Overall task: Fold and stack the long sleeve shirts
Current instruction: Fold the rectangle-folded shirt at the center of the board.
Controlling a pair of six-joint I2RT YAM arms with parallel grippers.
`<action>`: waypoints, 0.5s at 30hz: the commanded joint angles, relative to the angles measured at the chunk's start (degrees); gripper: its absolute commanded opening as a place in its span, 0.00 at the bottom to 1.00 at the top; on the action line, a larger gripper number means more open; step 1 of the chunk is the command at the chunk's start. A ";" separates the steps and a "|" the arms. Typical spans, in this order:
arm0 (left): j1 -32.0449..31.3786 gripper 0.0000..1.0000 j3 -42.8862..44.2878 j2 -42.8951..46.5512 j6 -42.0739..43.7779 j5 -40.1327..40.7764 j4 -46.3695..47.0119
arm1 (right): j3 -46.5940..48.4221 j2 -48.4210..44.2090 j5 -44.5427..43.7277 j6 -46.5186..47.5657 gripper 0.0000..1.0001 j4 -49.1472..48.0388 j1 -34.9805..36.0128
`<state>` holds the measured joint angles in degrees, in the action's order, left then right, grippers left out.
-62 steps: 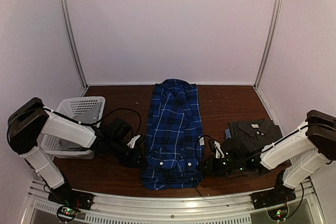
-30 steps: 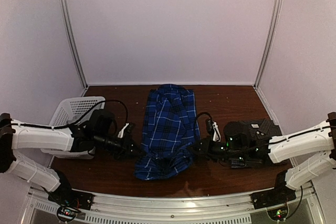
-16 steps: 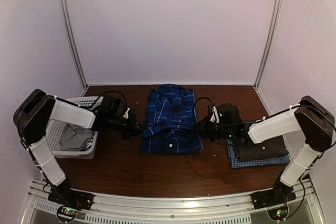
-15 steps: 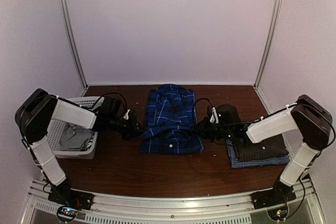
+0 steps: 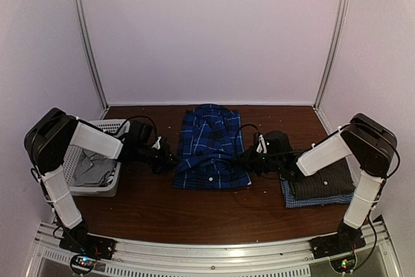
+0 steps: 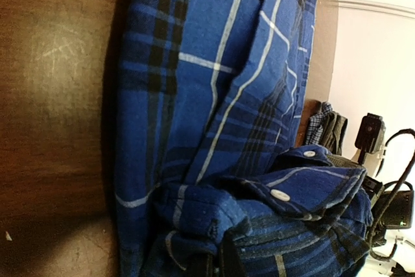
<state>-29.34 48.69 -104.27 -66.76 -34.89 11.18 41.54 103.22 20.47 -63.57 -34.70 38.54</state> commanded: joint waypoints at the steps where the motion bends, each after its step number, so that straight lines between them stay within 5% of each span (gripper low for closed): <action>1: 0.38 0.00 2.27 -0.51 2.15 2.48 -0.30 | -1.63 -1.04 -1.66 -1.34 0.01 -3.13 -1.11; 3: 0.35 0.06 2.92 -0.11 3.21 3.15 -2.06 | -1.80 -1.37 -1.63 -1.53 0.11 -3.58 -1.19; 10: 0.80 0.66 4.39 5.16 8.59 9.28 -8.29 | -0.73 -6.44 -2.81 2.44 0.50 1.66 -1.54; 15: 0.97 0.79 6.26 8.40 12.65 13.64 -13.39 | -0.16 -10.65 -5.39 6.38 0.65 7.69 -1.64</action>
<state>-28.88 52.07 -99.39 -59.09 -26.28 1.74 40.25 96.20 18.39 -61.21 -31.73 37.41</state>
